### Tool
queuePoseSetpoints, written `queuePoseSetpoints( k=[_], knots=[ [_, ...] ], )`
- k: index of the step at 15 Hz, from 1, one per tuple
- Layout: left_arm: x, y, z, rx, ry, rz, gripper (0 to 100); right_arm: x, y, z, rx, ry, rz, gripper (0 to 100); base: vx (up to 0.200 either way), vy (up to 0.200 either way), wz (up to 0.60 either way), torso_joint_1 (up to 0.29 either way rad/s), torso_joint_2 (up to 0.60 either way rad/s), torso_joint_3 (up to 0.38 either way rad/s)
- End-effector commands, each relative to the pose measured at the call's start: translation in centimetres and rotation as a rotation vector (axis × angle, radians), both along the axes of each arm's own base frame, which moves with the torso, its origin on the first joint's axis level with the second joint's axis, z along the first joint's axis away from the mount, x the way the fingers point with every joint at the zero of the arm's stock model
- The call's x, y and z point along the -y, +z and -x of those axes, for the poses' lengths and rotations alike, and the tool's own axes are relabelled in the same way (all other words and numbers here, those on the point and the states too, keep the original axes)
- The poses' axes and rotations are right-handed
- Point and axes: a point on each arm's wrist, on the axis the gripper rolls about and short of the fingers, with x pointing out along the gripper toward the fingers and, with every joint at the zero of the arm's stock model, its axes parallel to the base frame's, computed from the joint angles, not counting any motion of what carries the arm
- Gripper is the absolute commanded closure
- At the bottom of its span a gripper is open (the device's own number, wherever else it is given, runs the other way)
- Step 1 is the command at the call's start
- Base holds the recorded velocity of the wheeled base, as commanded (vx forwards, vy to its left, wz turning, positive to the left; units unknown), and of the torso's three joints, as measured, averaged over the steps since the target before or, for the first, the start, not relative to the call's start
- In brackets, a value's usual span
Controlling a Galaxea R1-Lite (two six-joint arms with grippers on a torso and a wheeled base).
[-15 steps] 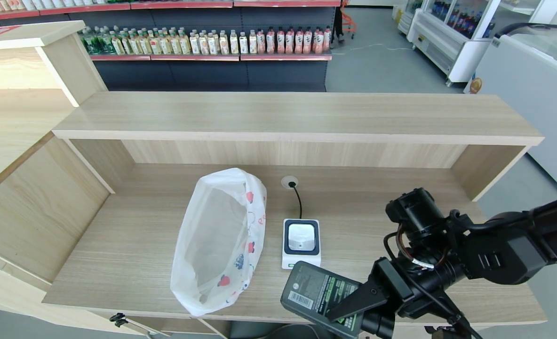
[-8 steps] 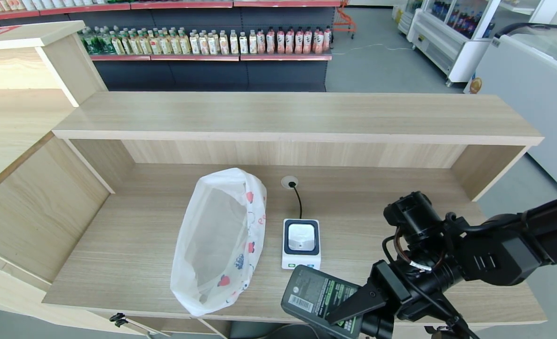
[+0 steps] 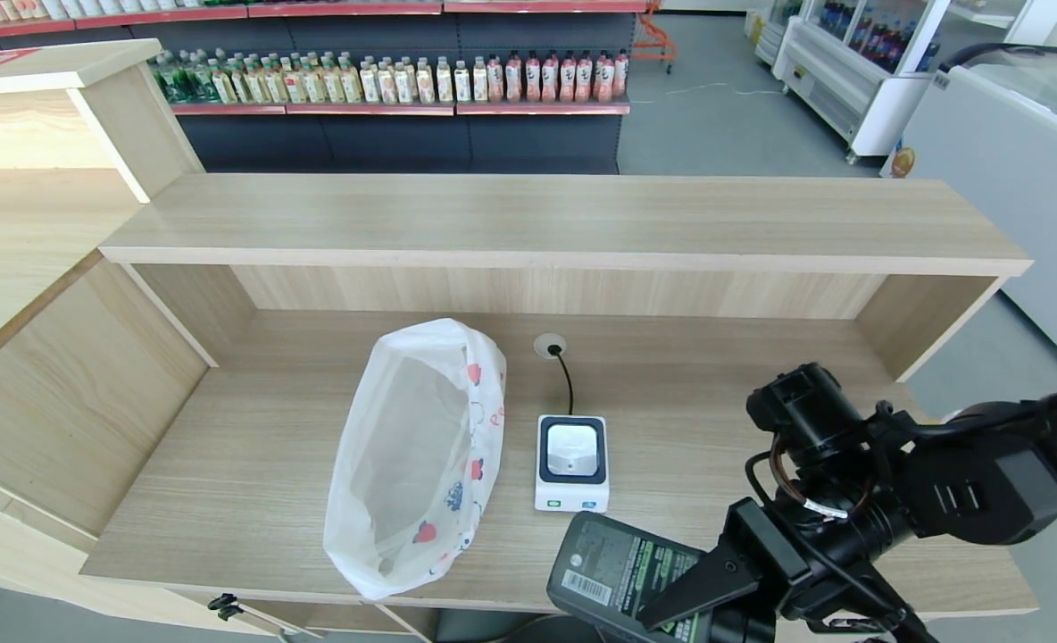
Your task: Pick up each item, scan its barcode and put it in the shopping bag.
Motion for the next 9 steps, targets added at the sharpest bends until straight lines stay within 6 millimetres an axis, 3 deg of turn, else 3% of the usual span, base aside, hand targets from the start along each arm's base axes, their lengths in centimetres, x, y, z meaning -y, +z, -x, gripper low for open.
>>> queuePoseSetpoints(
  k=[1, 2, 4, 5, 6, 7, 9],
  knots=[
    [0.0, 0.0, 0.0, 0.000, 0.002, 0.000, 0, 3.4, 6.7, 1.6, 0.015, -0.129, -0.073, 100, 0.000, 0.000, 0.00, 0.000, 0.00, 0.000],
    [0.0, 0.0, 0.0, 0.000, 0.001, 0.000, 0, 7.5, 9.8, 2.6, -0.034, -0.334, -0.088, 100, 0.000, 0.000, 0.00, 0.000, 0.00, 0.000],
    [0.0, 0.0, 0.0, 0.000, 0.001, 0.000, 0, 12.2, 12.7, 5.8, 0.036, -0.687, -0.075, 100, 0.000, 0.000, 0.00, 0.000, 0.00, 0.000],
    [0.0, 0.0, 0.0, 0.000, 0.001, 0.000, 0, 12.9, 12.6, 7.0, 0.005, -0.750, -0.072, 100, 0.000, 0.000, 0.00, 0.000, 0.00, 0.000],
    [0.0, 0.0, 0.0, 0.000, 0.001, 0.000, 0, 13.7, 10.2, 9.5, -0.311, -0.854, -0.060, 100, 0.000, 0.000, 0.00, 0.000, 0.00, 0.000],
    [0.0, 0.0, 0.0, 0.000, 0.001, 0.000, 0, 13.8, 10.4, 10.0, -0.439, -0.893, -0.080, 100, 0.000, 0.000, 0.00, 0.000, 0.00, 0.000],
    [0.0, 0.0, 0.0, 0.000, 0.001, 0.000, 0, 14.2, 12.5, 8.6, -0.827, -1.021, -0.148, 100, 0.000, 0.000, 0.00, 0.000, 0.00, 0.000]
  ],
)
